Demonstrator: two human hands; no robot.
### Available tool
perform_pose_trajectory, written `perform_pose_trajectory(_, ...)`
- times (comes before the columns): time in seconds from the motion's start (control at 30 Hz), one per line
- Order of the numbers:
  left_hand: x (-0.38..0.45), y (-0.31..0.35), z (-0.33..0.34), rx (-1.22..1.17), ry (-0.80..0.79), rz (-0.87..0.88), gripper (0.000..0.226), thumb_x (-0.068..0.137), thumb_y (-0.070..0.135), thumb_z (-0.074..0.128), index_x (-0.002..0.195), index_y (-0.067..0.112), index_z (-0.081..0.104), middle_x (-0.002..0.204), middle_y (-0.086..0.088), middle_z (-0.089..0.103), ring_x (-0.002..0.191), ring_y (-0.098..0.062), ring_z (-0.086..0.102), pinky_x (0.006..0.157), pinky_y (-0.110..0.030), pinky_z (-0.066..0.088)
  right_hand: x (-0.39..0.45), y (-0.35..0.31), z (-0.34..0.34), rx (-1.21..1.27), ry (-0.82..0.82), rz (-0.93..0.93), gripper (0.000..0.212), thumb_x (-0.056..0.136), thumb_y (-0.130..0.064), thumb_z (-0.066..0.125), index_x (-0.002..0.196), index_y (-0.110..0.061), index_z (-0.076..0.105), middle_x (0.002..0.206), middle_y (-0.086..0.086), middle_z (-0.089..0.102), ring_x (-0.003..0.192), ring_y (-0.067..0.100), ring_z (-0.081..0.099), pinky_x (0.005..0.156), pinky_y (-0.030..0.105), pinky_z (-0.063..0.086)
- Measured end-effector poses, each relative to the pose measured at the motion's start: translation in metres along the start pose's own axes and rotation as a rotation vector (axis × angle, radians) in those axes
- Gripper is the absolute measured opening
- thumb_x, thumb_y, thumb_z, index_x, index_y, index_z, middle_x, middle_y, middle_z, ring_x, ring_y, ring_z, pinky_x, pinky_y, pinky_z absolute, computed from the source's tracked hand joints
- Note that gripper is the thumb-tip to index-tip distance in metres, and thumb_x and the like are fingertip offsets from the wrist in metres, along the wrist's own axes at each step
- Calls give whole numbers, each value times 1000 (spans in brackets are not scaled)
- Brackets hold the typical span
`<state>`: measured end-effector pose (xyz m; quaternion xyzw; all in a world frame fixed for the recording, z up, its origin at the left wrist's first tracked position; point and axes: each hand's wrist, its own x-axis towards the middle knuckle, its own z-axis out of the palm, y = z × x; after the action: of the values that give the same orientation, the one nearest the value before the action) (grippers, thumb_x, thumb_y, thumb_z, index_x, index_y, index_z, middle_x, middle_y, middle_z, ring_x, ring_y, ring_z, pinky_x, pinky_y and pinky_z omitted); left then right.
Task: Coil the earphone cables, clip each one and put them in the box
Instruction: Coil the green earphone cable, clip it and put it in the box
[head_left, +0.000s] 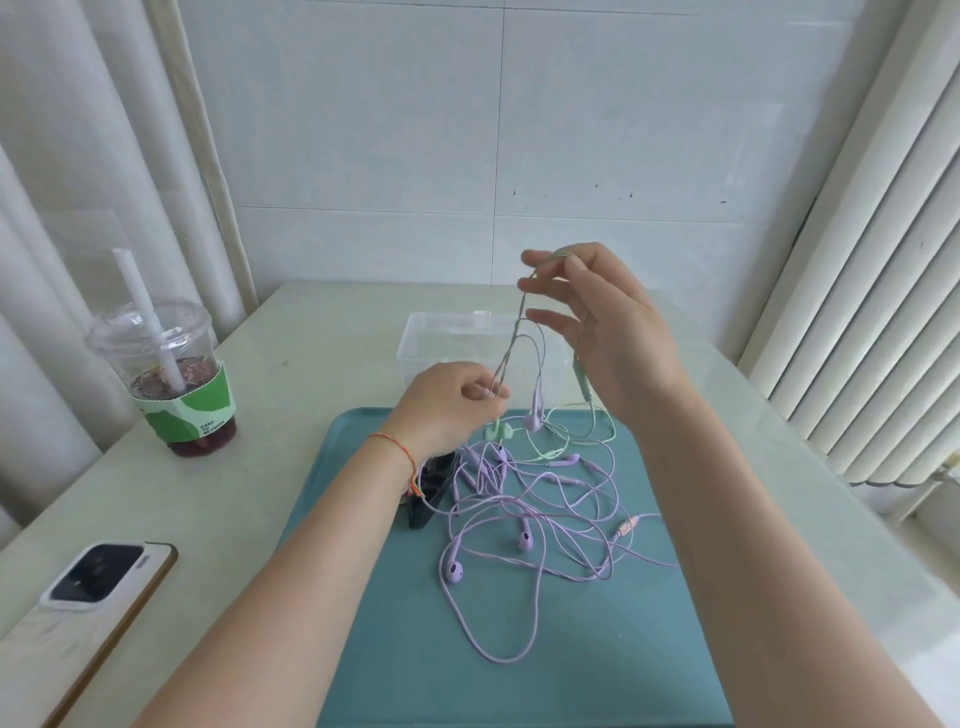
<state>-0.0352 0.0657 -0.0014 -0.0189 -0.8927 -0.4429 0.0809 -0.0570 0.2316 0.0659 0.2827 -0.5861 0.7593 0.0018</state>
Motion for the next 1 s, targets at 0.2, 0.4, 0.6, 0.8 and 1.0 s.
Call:
perform_pose_trajectory(0.2,-1,-1,-1,39,98,-56,23,80,32,73,100,26,64,74,8,50,68,-11,50,62,-23,39,2,9,-2,-165,64,42,23,98,-15,48,83,-24,64,97,-14,66,109,8,54,99,42,43)
perform_pose_trajectory(0.4,2,-1,-5,-30,259,-73,32,92,32,57,64,18,64,54,8,60,51,-9,45,54,-24,34,7,19,-10,-131,375,145,29,98,-14,45,78,-25,63,99,-7,64,102,20,56,87,33,49)
perform_pose_trajectory(0.6,1,-13,-4,489,41,-177,10,82,24,64,78,16,68,86,-3,69,80,-21,61,69,-28,45,6,11,-9,-46,322,194,25,99,-10,36,83,-11,55,79,13,70,59,27,63,54,30,43)
perform_pose_trajectory(0.8,-3,10,-6,-352,13,39,25,82,15,64,98,33,67,102,11,68,97,-5,63,89,-21,48,-1,8,5,-45,-5,267,25,101,-9,36,83,-5,53,81,26,61,55,28,56,53,31,44)
perform_pose_trajectory(1.0,-5,13,-4,-414,-60,110,10,93,21,63,92,15,71,86,2,74,85,-9,68,78,-16,49,-2,2,3,18,-22,155,22,101,-11,41,87,-7,57,99,19,59,65,30,61,56,33,49)
